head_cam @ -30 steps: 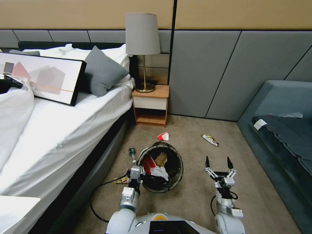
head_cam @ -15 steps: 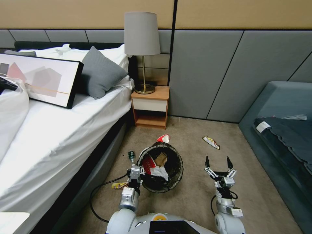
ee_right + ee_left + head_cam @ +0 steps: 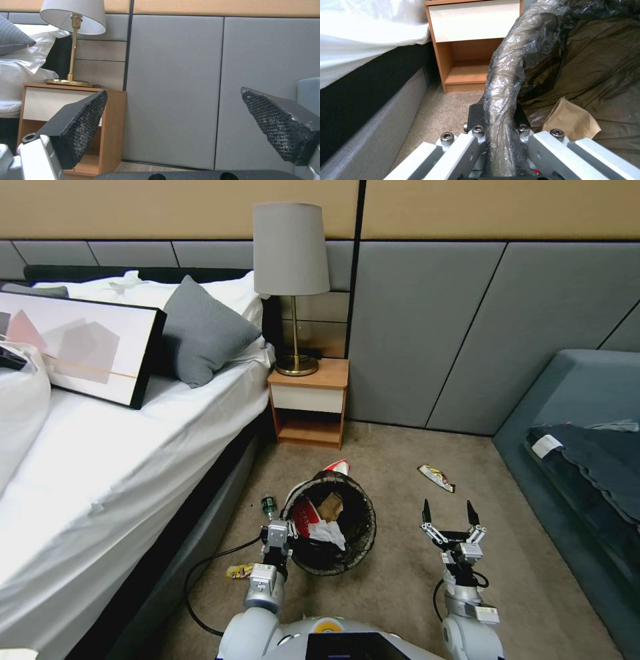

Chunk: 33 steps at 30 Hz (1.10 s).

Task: Pick up the trash bin, then pick up the garbage from the floor and place it into the trash bin.

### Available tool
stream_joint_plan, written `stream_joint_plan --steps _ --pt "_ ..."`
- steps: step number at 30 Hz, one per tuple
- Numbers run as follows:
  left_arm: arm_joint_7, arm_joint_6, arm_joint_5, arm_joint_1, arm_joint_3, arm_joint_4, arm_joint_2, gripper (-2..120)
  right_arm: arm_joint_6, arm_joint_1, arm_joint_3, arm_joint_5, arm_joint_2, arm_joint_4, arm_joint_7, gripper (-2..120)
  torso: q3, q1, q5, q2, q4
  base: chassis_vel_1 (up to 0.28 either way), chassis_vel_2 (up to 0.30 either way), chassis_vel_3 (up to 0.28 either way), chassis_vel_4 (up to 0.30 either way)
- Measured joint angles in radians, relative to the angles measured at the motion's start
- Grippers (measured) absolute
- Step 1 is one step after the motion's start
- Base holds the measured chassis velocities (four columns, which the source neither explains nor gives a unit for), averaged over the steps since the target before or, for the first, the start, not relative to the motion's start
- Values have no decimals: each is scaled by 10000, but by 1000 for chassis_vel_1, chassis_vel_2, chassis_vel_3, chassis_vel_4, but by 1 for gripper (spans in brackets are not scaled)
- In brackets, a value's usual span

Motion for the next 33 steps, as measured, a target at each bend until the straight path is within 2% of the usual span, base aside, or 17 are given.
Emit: stream_joint_plan --steps 33 --pt "19 -2 58 24 34 -22 8 0 -41 31 17 0 -34 -79 -65 100 0 0 0 0 -1 -45 45 46 -46"
